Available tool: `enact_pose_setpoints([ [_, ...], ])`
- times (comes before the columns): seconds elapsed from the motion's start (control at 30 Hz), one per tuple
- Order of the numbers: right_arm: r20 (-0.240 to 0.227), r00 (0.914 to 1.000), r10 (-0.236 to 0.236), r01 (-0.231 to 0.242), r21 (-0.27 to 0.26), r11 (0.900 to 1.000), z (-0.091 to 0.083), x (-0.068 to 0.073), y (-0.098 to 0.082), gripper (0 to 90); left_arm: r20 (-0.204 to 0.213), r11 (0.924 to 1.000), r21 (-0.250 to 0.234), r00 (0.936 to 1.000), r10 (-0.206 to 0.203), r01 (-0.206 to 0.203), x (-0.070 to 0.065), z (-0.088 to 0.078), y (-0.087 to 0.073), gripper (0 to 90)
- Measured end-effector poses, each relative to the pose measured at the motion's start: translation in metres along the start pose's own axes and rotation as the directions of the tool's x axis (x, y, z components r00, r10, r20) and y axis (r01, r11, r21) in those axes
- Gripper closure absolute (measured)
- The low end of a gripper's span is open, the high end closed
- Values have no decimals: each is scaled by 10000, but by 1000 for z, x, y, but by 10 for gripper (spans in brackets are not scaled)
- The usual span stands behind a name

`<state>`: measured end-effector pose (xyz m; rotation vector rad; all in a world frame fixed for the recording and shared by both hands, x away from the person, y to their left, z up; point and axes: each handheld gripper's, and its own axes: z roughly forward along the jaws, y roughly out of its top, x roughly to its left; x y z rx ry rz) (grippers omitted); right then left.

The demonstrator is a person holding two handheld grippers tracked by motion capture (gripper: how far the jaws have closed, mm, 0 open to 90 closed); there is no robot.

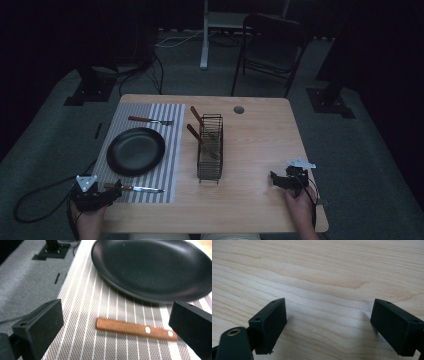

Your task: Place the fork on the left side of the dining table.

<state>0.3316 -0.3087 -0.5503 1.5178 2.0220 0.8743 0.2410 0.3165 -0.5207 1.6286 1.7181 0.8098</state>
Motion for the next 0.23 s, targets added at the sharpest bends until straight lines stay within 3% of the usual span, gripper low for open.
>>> enact_pose_setpoints([
  [0.1,-1,10000,1,-1,0,10000,0,0,0,132,70,9999,109,9999,91,-92,0,1,-3,0],
  [0.23,-1,10000,0,0,1,10000,0,0,0,131,-173,9972,321,9975,685,-679,-3,6,-7,0],
])
